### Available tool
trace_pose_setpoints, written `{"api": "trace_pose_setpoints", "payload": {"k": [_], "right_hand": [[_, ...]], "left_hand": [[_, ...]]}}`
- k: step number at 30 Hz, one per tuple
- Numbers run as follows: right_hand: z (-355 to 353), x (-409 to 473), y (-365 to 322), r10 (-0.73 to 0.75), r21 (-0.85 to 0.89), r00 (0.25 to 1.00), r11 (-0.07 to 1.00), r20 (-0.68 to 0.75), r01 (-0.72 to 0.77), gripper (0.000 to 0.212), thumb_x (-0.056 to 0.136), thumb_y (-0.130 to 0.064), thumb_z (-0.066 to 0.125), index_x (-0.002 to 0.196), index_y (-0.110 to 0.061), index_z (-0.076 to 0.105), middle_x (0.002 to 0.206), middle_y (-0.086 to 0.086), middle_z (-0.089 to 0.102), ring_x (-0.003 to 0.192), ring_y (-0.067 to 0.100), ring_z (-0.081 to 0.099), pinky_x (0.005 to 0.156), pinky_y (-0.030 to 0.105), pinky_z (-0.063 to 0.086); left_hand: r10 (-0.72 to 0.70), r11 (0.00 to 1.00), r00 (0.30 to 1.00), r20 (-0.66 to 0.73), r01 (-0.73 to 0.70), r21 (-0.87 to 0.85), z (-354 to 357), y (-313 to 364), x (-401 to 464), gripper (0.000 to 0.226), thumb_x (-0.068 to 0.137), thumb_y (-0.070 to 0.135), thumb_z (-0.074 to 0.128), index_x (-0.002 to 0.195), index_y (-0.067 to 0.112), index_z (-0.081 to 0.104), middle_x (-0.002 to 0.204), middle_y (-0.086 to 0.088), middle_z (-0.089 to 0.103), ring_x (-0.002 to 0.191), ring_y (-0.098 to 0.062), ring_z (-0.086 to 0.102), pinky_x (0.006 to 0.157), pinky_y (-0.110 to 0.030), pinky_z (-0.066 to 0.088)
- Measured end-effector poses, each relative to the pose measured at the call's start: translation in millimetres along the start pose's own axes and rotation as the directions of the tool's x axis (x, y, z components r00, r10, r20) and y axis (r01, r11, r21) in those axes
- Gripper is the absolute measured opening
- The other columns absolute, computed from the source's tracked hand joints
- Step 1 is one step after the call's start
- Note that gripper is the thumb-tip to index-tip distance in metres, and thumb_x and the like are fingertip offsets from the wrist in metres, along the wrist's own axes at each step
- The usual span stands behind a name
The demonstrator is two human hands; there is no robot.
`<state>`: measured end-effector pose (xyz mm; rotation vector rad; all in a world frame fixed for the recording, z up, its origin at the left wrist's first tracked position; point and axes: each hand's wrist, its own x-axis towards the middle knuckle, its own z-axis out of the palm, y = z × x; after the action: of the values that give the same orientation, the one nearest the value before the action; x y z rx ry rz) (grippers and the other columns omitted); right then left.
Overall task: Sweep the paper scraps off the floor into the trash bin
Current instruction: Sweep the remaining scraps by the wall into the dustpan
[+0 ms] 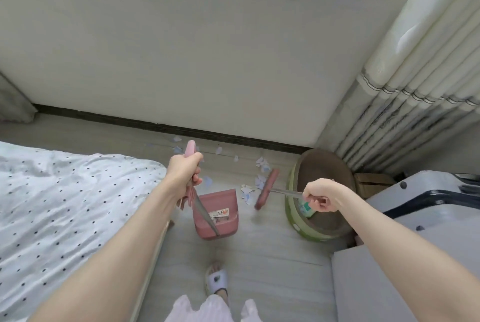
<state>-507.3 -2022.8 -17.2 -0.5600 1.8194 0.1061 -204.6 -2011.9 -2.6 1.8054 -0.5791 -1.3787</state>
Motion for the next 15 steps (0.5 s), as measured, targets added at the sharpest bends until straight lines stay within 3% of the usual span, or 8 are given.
{"api": "trace_pose_setpoints", "payload": {"k": [3, 6, 9, 13, 14, 15], "right_hand": [[-7.0, 17.3, -29.4, 0.018, -0.085, 0.998, 0.996, -0.066, -0.023, 0.034, 0.087, -0.001, 0.037, 0.054, -0.010, 0.033, 0.037, 0.001, 0.022, 0.023, 0.010, 0.017, 0.035, 0.008, 0.019], [-14.4, 33.7, -50.4, 0.070, -0.059, 0.996, 0.996, -0.057, -0.074, 0.041, 0.091, -0.005, 0.033, 0.052, -0.014, 0.025, 0.030, 0.001, 0.019, 0.020, 0.010, 0.015, 0.034, 0.010, 0.016], [-24.8, 50.4, -80.5, 0.100, -0.013, 0.994, 0.995, -0.042, -0.100, 0.039, 0.094, -0.009, 0.035, 0.056, -0.014, 0.026, 0.049, 0.001, 0.027, 0.017, 0.009, 0.014, 0.031, 0.009, 0.015], [-39.1, 75.1, -116.3, 0.086, 0.182, 0.996, 0.979, 0.016, -0.088, 0.029, 0.093, -0.005, 0.031, 0.068, -0.012, 0.043, 0.086, -0.002, 0.054, 0.017, 0.009, 0.018, 0.028, 0.005, 0.018], [-46.6, 85.0, -128.2, 0.087, 0.236, 0.996, 0.967, 0.027, -0.091, 0.029, 0.093, -0.005, 0.030, 0.076, -0.014, 0.052, 0.088, -0.005, 0.057, 0.017, 0.010, 0.019, 0.028, 0.004, 0.018], [-53.5, 94.4, -138.5, 0.089, 0.270, 0.996, 0.958, 0.026, -0.093, 0.031, 0.095, -0.005, 0.030, 0.081, -0.014, 0.055, 0.072, -0.001, 0.054, 0.016, 0.010, 0.019, 0.027, 0.004, 0.018]], "left_hand": [[-0.003, 1.000, 1.000, 0.000, 0.003, 0.011, 6.6, 21.3, 32.7, 0.024, 0.088, 0.010, 0.051, 0.066, 0.014, 0.044, 0.041, 0.005, 0.035, 0.030, -0.009, 0.027, 0.036, -0.016, 0.034], [0.006, 0.999, 1.000, -0.003, -0.006, 0.044, 12.1, 34.4, 52.2, 0.020, 0.088, 0.011, 0.051, 0.069, 0.014, 0.046, 0.046, 0.003, 0.036, 0.030, -0.009, 0.028, 0.039, -0.017, 0.035], [0.014, 0.998, 1.000, -0.013, -0.013, 0.062, 21.1, 49.6, 79.3, 0.019, 0.087, 0.012, 0.052, 0.069, 0.014, 0.047, 0.048, 0.003, 0.037, 0.031, -0.009, 0.029, 0.042, -0.020, 0.035], [0.009, 0.999, 0.999, -0.034, -0.008, 0.048, 38.7, 68.4, 115.0, 0.020, 0.088, 0.012, 0.053, 0.069, 0.015, 0.048, 0.046, 0.003, 0.036, 0.030, -0.009, 0.028, 0.039, -0.018, 0.035], [0.004, 0.999, 0.999, -0.043, -0.002, 0.051, 46.9, 74.3, 127.9, 0.019, 0.089, 0.013, 0.053, 0.070, 0.015, 0.049, 0.047, 0.003, 0.037, 0.031, -0.009, 0.028, 0.038, -0.018, 0.035], [-0.001, 0.998, 0.999, -0.053, 0.004, 0.058, 53.1, 79.2, 138.5, 0.019, 0.089, 0.014, 0.054, 0.071, 0.015, 0.049, 0.047, 0.003, 0.037, 0.031, -0.009, 0.028, 0.039, -0.018, 0.035]]}}
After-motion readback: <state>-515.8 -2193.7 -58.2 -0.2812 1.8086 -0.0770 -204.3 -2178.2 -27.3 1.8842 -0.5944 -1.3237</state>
